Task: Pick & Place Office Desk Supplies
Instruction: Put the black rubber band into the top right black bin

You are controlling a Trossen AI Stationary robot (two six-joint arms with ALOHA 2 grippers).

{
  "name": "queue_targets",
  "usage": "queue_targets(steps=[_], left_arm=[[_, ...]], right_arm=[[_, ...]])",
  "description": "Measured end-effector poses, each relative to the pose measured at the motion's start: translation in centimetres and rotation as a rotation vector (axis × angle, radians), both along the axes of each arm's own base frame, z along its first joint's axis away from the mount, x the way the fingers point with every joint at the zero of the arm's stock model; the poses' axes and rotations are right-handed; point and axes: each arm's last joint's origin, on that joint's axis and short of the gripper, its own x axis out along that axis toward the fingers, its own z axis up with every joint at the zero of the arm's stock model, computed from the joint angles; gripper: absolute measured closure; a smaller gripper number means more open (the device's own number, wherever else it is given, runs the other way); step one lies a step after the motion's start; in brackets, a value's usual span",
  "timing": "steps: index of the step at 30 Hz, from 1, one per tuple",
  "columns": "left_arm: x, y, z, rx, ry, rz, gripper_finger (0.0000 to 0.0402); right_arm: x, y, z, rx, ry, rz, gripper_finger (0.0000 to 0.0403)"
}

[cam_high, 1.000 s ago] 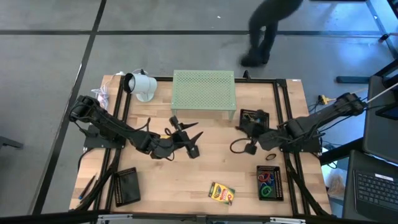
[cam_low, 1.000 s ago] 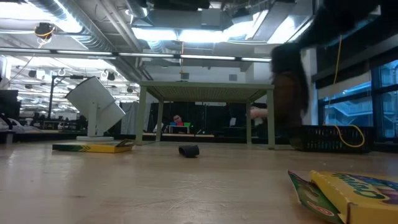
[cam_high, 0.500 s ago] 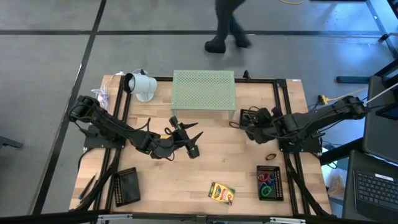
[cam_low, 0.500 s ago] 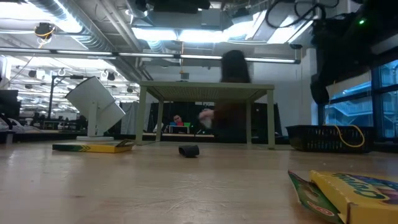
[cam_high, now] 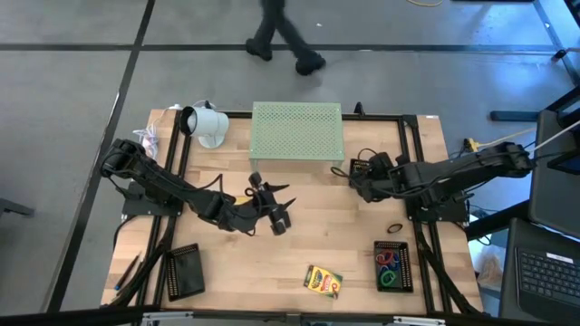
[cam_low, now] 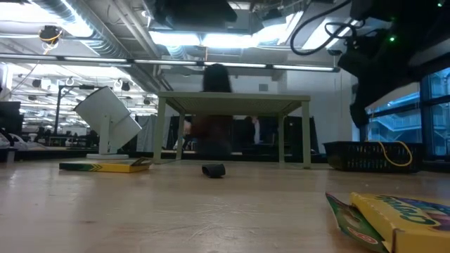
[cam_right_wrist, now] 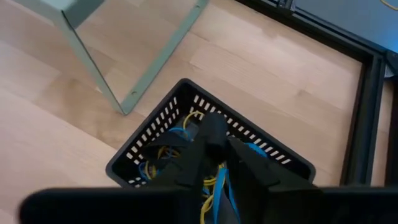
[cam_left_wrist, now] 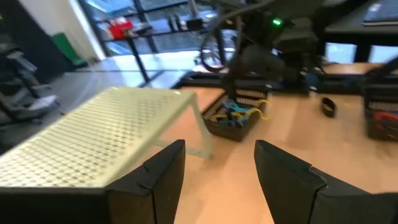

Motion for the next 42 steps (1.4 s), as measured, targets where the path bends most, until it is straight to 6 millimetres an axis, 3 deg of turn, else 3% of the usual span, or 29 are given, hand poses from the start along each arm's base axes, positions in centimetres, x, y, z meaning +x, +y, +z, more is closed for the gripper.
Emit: queue_targets(steps=[10,16,23,29,32,42], left_arm=[[-0.2,-0.5,-1.4,-0.086,0.148,-0.215,0.0211],[0.1,-0.7,-3.5,-0.119,0.259,-0.245,0.0204],[1.2,-1.2,-7.8,-0.034,0.44,-0.301,0.0182],[1.5,-1.4,-10.3,0.047,0.638,-0.572,0.0171],[1.8,-0.5,-11.1,-0.016,0.69,-0.668,0.0173],[3.2,4.0,-12.5,-0.082,0.715,-0.522,0.0178]], right_arm=[[0.2,0.0,-0.2,-0.001,0.002,-0.006,0.0203],[0.5,0.1,-0.1,0.015,-0.05,-0.024,0.0155],[0.9,0.2,-0.1,0.045,-0.083,-0.019,0.0147],[0.9,0.2,-0.1,0.046,-0.083,-0.017,0.0158],[0.9,0.2,-0.1,0.046,-0.086,-0.017,0.0163],[1.2,0.3,0.0,0.05,-0.124,-0.017,0.0167]])
